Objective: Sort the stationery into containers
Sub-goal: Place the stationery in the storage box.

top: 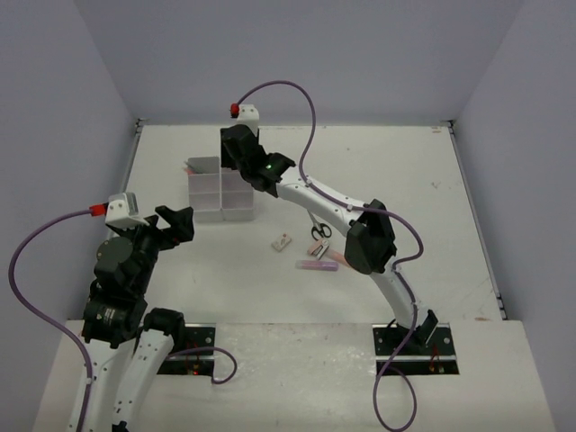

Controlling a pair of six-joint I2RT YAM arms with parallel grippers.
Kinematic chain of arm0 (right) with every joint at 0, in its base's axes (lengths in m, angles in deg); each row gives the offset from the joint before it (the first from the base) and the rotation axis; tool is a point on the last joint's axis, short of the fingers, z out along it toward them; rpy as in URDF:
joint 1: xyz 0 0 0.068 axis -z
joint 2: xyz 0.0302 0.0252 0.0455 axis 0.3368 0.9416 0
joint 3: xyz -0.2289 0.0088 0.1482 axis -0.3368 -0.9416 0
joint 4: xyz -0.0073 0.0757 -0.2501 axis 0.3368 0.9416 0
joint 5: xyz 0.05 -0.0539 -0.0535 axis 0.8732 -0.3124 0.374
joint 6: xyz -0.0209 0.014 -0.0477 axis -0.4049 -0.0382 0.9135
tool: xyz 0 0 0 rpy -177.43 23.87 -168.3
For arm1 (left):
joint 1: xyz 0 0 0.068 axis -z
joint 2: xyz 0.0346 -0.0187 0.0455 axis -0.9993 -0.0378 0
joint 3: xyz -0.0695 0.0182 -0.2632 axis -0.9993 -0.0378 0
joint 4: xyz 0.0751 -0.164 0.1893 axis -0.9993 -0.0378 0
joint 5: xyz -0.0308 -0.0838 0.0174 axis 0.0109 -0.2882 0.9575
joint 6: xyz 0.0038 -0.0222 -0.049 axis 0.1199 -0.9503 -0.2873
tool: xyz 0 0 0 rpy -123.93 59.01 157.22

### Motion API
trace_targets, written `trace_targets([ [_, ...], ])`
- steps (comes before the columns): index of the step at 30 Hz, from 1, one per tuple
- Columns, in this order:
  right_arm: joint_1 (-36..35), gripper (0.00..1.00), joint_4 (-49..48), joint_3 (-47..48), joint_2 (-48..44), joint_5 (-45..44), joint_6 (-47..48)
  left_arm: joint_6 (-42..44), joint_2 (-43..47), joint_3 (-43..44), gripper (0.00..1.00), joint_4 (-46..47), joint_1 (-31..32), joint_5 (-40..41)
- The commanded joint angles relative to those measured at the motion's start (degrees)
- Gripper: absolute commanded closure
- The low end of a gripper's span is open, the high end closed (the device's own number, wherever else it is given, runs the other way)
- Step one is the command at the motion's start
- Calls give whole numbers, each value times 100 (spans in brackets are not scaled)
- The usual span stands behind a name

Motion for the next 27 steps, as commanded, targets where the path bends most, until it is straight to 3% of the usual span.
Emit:
trace_targets([
  [1, 3, 75, -388, 253, 75, -723, 87, 46, -106, 85, 0, 69, -43, -15],
  [21, 31, 64, -622, -307, 308, -308, 220, 64, -120, 69, 0, 94, -52, -57],
  [27, 36, 52, -637, -372, 316, -216, 420, 73, -92, 76, 0, 93, -52, -59],
])
